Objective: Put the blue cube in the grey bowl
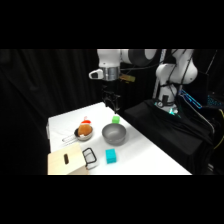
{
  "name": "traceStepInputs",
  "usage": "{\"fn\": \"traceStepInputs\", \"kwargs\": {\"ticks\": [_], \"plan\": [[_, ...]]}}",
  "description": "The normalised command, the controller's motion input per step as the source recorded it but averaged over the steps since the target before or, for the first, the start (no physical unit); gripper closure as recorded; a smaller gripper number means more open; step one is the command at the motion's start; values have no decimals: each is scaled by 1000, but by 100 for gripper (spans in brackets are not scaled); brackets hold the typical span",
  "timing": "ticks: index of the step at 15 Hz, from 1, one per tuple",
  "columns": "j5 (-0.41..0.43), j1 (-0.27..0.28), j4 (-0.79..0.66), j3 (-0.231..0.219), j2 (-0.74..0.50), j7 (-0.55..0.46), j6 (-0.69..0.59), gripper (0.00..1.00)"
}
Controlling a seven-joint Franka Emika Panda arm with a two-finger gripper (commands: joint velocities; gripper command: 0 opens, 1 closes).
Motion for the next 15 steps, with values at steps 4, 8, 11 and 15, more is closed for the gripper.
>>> {"fn": "traceStepInputs", "kwargs": {"ticks": [4,8,11,15], "plan": [[20,3,91,32,116,122,67,0],[-10,44,245,67,280,298,103,0],[-85,75,279,48,297,363,109,0],[-35,65,225,-3,215,345,100,0]]}}
